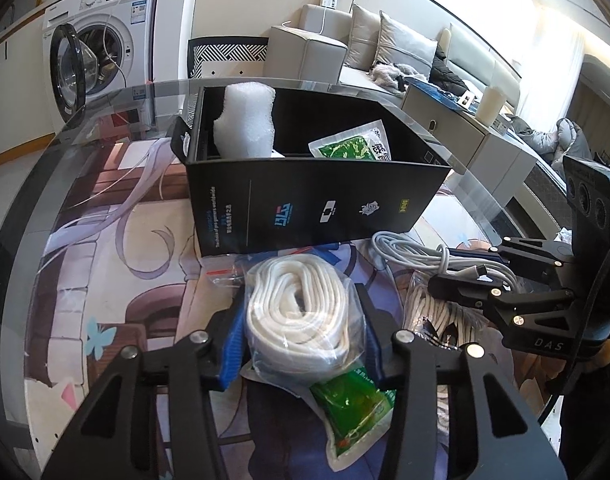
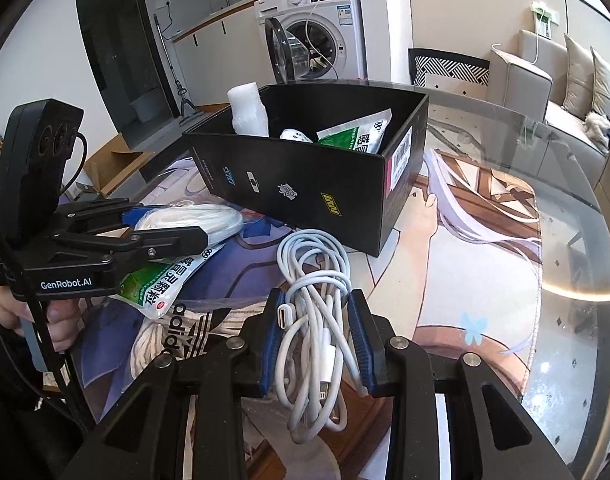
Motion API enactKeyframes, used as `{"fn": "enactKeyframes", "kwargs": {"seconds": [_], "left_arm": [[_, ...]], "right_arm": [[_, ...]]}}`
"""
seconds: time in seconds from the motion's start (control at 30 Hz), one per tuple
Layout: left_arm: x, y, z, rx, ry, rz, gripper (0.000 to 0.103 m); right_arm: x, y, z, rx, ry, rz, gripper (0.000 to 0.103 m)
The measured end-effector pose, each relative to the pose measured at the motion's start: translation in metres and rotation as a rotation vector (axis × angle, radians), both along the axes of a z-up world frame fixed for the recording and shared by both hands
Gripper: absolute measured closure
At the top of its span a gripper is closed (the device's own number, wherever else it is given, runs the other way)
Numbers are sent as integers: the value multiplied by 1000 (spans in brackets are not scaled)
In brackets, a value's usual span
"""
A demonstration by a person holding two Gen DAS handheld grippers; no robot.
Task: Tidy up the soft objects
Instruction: 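Close the left gripper on the bagged white rope coil, then carry the cable bundle and rope bag over the black box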
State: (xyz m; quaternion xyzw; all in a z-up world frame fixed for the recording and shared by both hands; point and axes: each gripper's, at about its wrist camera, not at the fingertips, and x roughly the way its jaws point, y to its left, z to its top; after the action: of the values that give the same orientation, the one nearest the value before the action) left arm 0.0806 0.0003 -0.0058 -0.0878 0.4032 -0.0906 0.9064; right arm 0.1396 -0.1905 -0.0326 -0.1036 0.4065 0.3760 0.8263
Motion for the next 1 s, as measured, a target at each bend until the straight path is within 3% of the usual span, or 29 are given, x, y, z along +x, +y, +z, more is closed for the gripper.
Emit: {"fn": "enactKeyframes", "kwargs": {"seconds": [0.23,0.7,1.0], "left_arm": [[-1,3,0,-4,-5,1,59],[-11,12,1,-17,-32,12,64],[-23,17,21,-23,-102,20,64]], "right_arm": [[10,-2,-3,28,42,-8,70],[-8,-2,15,36,-38,10,72],[-20,-4,38,71,-90,25,72]]}}
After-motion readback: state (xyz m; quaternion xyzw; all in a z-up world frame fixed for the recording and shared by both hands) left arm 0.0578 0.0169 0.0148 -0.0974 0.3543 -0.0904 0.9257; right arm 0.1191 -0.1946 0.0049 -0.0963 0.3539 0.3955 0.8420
